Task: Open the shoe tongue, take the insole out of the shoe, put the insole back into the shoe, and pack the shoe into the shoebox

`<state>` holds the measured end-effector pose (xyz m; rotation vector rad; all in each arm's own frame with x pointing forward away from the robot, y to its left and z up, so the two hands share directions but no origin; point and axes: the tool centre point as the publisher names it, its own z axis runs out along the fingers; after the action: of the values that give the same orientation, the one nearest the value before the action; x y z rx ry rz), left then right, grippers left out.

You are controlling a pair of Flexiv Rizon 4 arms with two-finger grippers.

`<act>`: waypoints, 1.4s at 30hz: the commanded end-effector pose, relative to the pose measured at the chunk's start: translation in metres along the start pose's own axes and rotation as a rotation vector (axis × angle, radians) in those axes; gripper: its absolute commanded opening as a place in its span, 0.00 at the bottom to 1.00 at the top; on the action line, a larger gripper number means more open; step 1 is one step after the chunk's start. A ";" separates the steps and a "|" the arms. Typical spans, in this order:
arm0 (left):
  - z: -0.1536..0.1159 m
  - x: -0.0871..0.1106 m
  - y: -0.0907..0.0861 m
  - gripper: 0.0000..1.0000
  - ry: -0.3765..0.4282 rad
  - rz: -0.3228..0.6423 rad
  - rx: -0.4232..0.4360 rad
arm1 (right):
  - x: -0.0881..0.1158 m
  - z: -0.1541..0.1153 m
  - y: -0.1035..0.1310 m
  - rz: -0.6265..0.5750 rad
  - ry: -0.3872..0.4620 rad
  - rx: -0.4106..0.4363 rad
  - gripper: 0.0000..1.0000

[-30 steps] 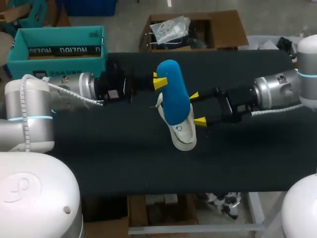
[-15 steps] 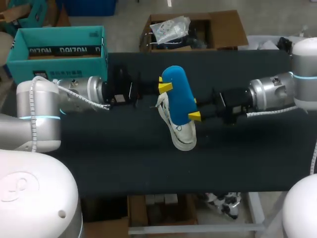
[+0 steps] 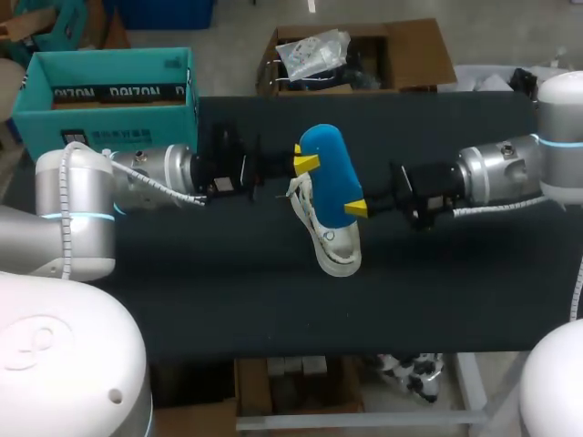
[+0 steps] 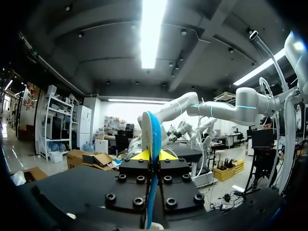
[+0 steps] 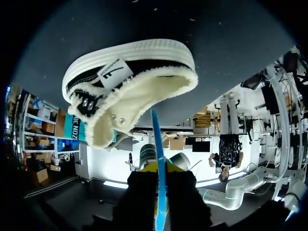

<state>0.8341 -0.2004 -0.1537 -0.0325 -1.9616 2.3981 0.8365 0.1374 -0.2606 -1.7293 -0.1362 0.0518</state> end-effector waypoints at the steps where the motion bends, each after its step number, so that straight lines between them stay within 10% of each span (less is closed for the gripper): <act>1: -0.006 -0.003 -0.002 0.89 0.013 -0.039 -0.002 | 0.000 -0.003 0.001 -0.009 -0.012 0.011 0.00; 14: -0.071 -0.022 -0.029 1.00 0.328 -0.214 -0.261 | -0.030 -0.022 -0.009 -0.125 -0.123 0.020 0.00; 30: -0.076 -0.024 -0.030 1.00 0.335 -0.233 -0.307 | -0.036 -0.026 -0.012 -0.146 -0.166 0.074 0.00; 33: -0.066 -0.034 -0.026 1.00 0.526 -0.119 -0.317 | -0.038 -0.022 -0.017 -0.194 -0.209 0.071 0.00; 42: -0.065 -0.071 -0.019 1.00 0.744 0.003 -0.353 | -0.069 -0.001 -0.025 -0.228 -0.356 0.128 0.00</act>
<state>0.8847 -0.1347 -0.1427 -0.5409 -2.0996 1.8178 0.7613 0.1261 -0.2328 -1.5754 -0.5573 0.1611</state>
